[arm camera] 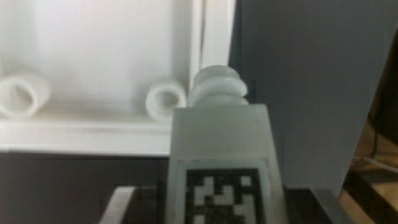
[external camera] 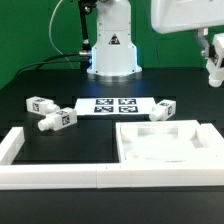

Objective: Assemble one leg

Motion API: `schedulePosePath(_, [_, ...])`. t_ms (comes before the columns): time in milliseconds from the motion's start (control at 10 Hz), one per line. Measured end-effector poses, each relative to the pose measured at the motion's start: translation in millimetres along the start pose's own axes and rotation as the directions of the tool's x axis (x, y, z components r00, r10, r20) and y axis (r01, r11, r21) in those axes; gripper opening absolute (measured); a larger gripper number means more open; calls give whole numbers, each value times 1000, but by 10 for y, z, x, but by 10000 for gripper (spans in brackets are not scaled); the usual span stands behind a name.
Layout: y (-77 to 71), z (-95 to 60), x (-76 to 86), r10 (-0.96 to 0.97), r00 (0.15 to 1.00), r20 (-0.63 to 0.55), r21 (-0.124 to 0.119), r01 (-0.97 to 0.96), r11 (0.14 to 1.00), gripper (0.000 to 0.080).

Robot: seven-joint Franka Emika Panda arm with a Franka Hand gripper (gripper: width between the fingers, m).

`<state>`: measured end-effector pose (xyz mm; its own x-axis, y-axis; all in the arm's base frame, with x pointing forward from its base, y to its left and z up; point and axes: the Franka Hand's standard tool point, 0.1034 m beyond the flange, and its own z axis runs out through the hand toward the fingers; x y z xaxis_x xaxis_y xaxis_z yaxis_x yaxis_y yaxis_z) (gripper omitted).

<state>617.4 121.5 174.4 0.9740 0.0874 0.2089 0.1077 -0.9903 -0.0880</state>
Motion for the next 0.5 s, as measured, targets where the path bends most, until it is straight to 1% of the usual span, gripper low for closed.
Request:
schedulePosePath(100, [13, 31, 18, -5, 994, -111, -4, 4, 1000, 282])
schedulePosePath(200, [6, 45, 6, -1, 988, -156, -1, 1, 1000, 282])
schedulePosePath(300, [10, 32, 43, -1, 969, -246, -1, 0, 1000, 282])
schedulePosePath(400, [14, 42, 31, -2, 951, -309, -1, 2, 1000, 282])
schedulePosePath(500, [74, 104, -10, -43, 943, -329, -20, 38, 999, 282])
